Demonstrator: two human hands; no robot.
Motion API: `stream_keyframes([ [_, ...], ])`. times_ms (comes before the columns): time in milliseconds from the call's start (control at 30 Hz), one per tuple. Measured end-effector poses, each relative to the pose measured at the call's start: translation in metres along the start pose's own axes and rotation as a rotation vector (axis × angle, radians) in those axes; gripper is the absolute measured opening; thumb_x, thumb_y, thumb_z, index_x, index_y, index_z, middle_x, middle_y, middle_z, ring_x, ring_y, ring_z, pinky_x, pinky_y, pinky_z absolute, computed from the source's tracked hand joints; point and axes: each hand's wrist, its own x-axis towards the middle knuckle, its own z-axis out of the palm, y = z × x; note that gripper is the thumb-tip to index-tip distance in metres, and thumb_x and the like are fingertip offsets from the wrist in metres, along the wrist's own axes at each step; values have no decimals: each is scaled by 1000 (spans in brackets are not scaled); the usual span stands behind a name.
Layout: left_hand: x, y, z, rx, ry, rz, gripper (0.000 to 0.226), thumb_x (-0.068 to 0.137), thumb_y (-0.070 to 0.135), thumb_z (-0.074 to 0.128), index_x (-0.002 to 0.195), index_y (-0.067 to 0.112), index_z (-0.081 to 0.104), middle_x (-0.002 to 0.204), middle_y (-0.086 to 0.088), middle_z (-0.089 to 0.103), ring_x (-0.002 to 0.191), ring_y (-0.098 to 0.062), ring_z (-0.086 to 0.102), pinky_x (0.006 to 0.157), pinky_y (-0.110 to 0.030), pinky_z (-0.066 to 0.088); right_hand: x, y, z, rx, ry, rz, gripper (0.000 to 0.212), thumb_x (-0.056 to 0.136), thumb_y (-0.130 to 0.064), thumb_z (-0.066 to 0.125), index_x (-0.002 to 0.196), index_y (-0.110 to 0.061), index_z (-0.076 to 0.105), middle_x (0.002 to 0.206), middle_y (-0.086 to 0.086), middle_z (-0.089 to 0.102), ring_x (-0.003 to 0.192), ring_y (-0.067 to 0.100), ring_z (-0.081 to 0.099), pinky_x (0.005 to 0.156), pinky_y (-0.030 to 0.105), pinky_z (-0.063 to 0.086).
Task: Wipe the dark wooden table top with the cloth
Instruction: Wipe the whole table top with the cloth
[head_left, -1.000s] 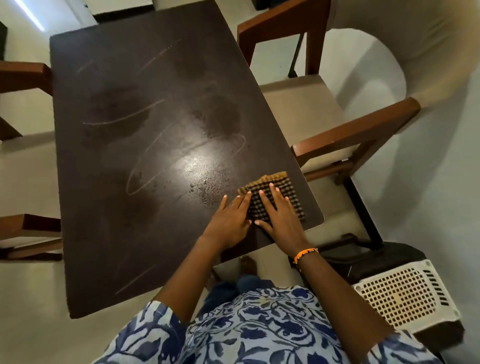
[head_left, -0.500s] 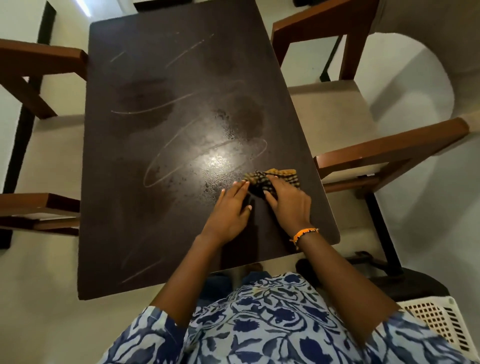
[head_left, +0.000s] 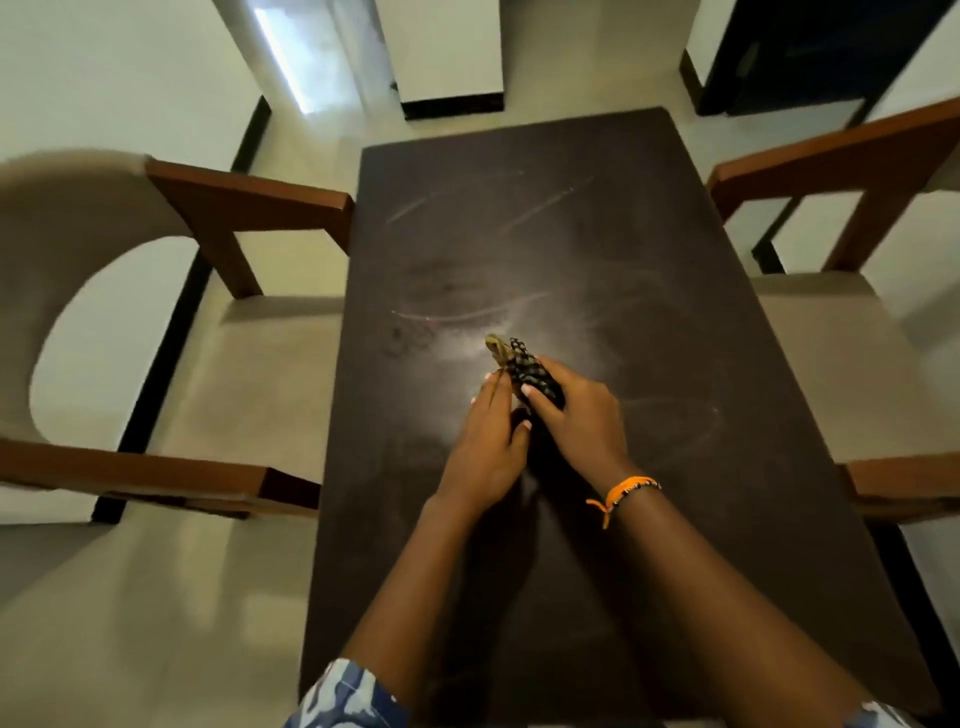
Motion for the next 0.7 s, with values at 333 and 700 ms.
stream_keyframes([
  [333,123,-96,-111,261,14,11,62,95,22,43,148,14,11,157,-4,16,146,-19,1,116,-36,-6,152,-39,86,-19,59,-94,30,87,-31,61,116,-25,61,97,1,72,84,21,66,62,26,43],
  [700,274,-136,-172,626,-174,-225,83,89,31,55,146,1,3,157,-16,7,145,-31,1,117,-45,2,339,-23,130,-437,-183,-231,46,89,-40,55,133,-26,50,136,4,55,125,26,49,100,40,38],
])
